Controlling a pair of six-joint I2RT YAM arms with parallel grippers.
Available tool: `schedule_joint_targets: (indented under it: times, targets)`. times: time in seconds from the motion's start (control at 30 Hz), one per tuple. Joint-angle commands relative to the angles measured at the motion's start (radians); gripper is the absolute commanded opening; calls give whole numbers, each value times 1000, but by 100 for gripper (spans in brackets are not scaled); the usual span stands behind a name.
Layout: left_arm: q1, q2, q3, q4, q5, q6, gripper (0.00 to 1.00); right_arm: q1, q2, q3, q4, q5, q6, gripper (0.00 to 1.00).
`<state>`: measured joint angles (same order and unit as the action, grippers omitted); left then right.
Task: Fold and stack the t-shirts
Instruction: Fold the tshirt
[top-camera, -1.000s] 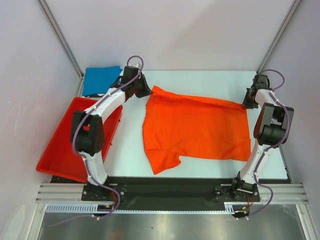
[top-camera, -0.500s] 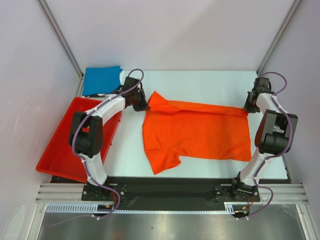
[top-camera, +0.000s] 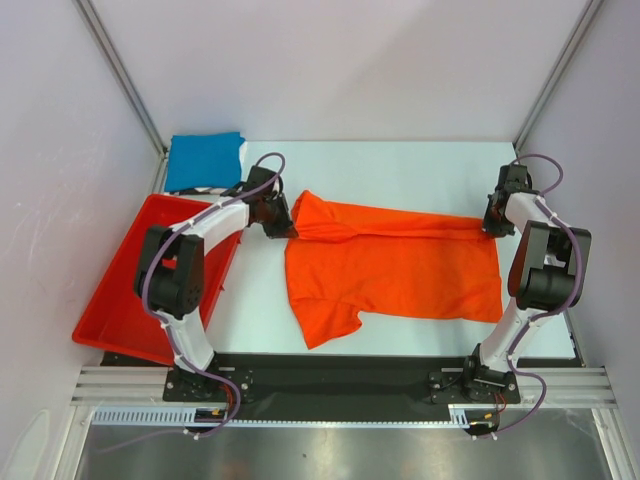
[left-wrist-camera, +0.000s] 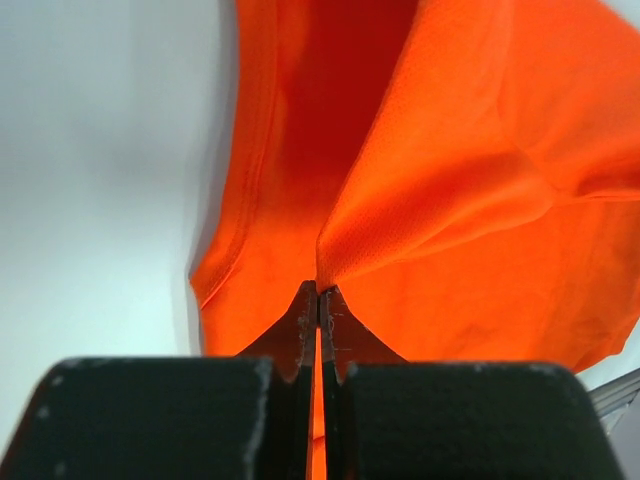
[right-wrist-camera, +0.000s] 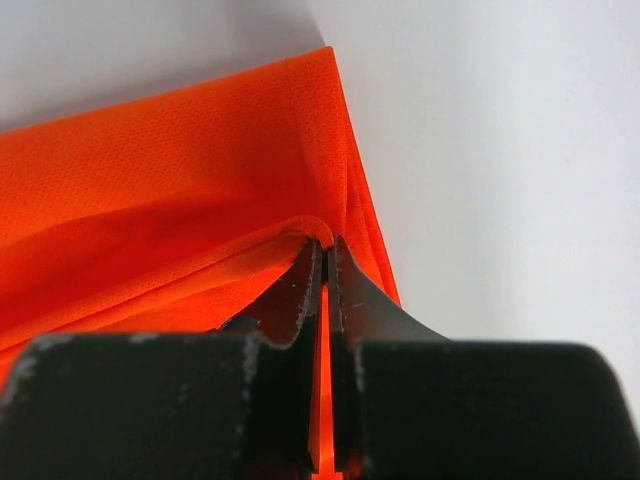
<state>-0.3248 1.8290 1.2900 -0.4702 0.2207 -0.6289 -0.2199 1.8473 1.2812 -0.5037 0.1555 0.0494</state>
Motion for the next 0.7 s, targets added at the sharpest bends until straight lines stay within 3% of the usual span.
schedule_joint_targets:
  times: [0.0, 0.67]
  targets:
    - [6, -79, -44, 8, 23, -34, 0, 1, -53, 6, 13, 49, -8, 0]
    - [-2, -154, -231, 85, 111, -112, 0, -9, -39, 4, 16, 69, 7, 0]
